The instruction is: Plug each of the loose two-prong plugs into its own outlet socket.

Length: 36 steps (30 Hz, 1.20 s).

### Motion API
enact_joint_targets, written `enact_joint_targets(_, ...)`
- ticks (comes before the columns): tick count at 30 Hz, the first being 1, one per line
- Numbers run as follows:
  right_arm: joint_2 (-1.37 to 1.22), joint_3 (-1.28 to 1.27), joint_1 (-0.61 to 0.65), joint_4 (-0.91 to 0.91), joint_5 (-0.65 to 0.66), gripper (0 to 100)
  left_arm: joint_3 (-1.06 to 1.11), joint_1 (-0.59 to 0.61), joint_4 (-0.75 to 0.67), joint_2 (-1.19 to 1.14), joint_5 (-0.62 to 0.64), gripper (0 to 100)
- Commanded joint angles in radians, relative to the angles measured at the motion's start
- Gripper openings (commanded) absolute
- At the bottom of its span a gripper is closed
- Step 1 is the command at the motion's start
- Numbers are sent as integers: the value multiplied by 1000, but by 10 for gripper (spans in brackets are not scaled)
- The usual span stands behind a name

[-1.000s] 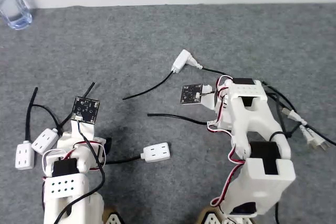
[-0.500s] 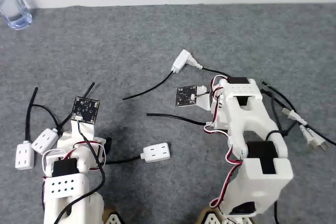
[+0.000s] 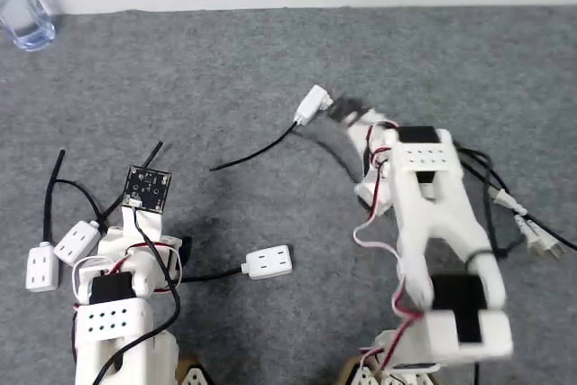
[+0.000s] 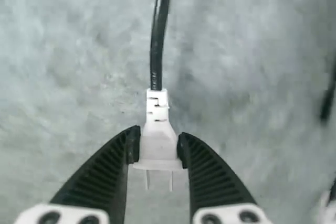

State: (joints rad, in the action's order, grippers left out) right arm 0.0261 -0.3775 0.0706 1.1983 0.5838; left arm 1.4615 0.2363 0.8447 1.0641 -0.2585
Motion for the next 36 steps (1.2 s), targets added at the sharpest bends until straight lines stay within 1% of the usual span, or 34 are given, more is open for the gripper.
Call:
enact_joint_targets(1,194,15,1,107,-367,8,-2,-6,-21,14,-11,254)
enact_joint_targets(5,337,15,12,194,-641,8,-2,-6,-21,14,-11,254)
enact_joint_targets(7,389,15,39,236,-772,8,-2,-6,-21,14,-11,254)
enact_joint_targets(9,426,3,67,259,-850,8,-2,-6,-21,14,-11,254)
enact_joint_targets(11,444,-46,96,248,-890,8,-2,-6,-21,14,-11,254)
enact_joint_targets(14,444,-195,110,133,-918,8,-2,-6,-21,14,-11,254)
enact_joint_targets(16,444,-321,116,-5,-962,8,-2,-6,-21,14,-11,254)
enact_joint_targets(21,447,-585,110,-403,-1275,7,-2,-8,-21,14,-11,254)
enact_joint_targets(23,447,-638,111,-493,-1393,7,-2,-8,-21,14,-11,254)
enact_joint_targets(24,447,-651,117,-522,-1422,7,-2,-8,-21,14,-11,254)
enact_joint_targets(26,449,-657,110,-558,-1445,7,-2,-8,-21,14,-11,254)
enact_joint_targets(31,446,-663,116,-562,-1404,9,-2,-8,-21,14,-11,254)
enact_joint_targets(36,453,-663,154,-550,-1197,10,-2,-8,-21,14,-11,254)
